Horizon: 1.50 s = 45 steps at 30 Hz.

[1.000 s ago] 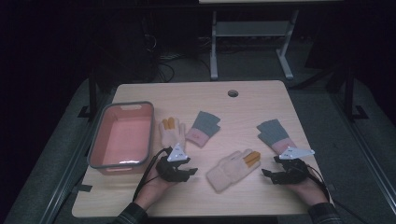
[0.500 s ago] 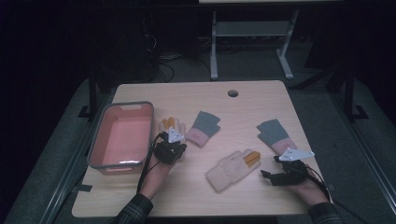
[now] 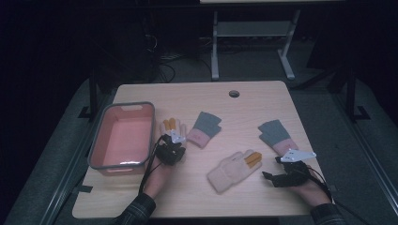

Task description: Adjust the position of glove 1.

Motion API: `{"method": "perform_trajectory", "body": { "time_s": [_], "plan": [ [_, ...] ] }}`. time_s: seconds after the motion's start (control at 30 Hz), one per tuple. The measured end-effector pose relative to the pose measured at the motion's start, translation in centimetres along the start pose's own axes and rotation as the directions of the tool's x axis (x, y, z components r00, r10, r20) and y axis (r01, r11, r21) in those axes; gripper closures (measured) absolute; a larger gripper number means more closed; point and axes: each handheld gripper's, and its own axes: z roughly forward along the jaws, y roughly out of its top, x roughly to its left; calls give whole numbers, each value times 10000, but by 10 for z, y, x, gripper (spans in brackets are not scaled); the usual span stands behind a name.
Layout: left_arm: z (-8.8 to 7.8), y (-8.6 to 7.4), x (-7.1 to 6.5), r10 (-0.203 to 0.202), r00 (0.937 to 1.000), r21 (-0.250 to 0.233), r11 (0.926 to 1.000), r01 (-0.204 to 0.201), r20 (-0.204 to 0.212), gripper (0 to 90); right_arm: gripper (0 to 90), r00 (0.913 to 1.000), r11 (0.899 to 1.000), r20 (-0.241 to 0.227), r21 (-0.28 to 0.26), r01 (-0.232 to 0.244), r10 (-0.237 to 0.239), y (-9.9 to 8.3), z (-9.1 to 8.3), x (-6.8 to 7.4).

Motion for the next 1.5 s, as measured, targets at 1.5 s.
{"method": "perform_trajectory", "body": {
  "time_s": [1.5],
  "plan": [
    [-16, -16, -13, 797, 9918, 603, 9945, -860, 1003, 896, 174, 10000, 10000, -6, 13, 52, -52, 0, 1, 0]
  ]
}}
